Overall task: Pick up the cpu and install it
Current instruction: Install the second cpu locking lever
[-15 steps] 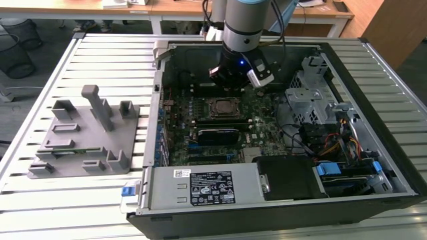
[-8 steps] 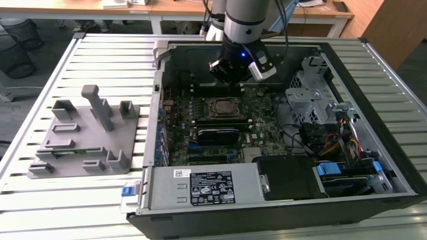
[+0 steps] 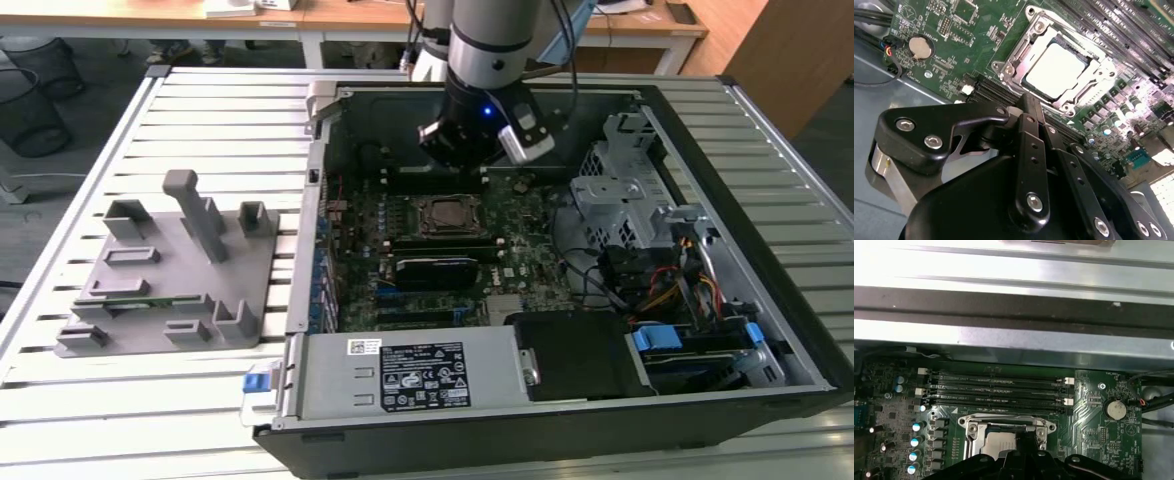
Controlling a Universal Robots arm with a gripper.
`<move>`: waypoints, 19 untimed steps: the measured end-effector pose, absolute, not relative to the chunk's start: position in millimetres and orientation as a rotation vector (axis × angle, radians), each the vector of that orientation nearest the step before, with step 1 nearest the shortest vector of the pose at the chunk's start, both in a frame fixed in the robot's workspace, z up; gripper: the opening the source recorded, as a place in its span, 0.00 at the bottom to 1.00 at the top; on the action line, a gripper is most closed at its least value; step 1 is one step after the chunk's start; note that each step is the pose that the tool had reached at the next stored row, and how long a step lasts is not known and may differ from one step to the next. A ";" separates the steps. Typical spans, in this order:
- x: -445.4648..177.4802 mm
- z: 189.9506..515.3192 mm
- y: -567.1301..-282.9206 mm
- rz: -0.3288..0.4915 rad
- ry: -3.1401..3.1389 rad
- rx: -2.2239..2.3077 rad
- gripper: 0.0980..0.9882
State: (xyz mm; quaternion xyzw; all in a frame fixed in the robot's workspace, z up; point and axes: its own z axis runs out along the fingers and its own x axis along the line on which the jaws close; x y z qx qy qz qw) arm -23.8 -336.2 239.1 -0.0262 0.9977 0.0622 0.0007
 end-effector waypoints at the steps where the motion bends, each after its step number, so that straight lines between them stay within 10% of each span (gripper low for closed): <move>1: -23.9 239.1 -337.3 0.195 3.133 -0.082 0.01; 19: -23.9 237.4 -364.1 0.173 3.135 -0.082 0.01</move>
